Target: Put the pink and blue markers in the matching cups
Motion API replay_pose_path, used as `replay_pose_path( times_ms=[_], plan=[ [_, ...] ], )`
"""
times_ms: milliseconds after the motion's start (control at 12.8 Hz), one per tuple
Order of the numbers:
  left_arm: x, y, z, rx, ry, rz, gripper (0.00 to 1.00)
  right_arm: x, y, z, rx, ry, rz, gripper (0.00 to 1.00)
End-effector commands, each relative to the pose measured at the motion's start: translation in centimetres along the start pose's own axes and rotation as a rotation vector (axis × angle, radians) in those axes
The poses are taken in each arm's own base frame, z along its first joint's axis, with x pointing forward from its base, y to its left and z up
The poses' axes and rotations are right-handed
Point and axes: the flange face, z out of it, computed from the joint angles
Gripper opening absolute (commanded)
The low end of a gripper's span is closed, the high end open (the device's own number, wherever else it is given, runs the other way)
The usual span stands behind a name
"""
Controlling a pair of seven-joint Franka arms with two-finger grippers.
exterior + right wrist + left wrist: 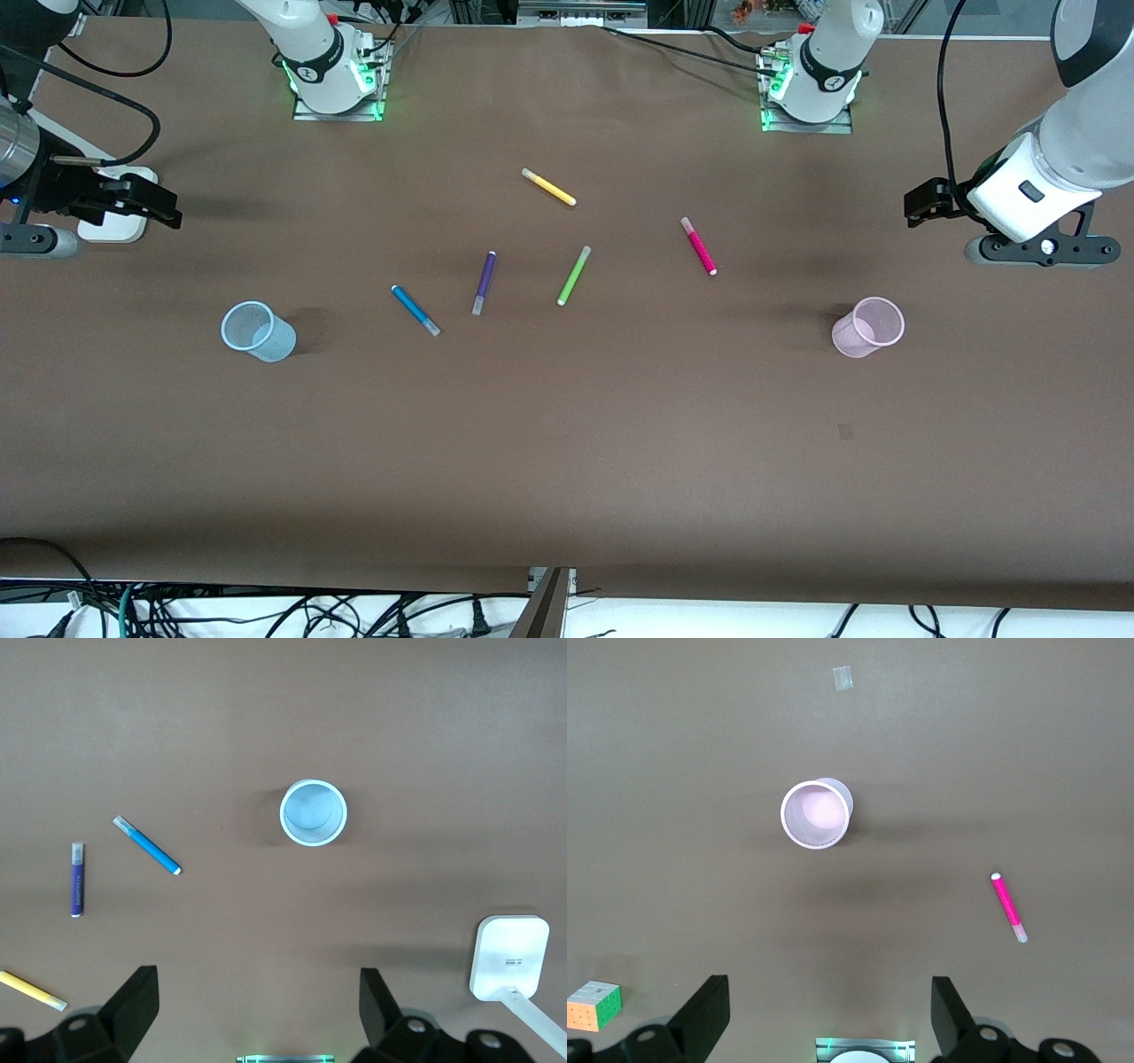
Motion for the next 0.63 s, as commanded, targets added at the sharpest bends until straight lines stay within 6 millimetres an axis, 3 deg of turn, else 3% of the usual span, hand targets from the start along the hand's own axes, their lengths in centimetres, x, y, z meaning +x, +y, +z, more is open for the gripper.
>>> replay_pose_path(
  times_ms=[0,548],
  plan=[
    [0.01,-0.47,-0.35,-0.028,-0.004,0.011,1.0,0.18,-0.86,-0.58,-0.004,0.01,-0.006,1.0],
    [0.23,-0.4,-0.57,-0.029,0.004,0.013,1.0,0.15,-0.6,-0.66,-0.004,0.011,0.0,1.0]
  ],
)
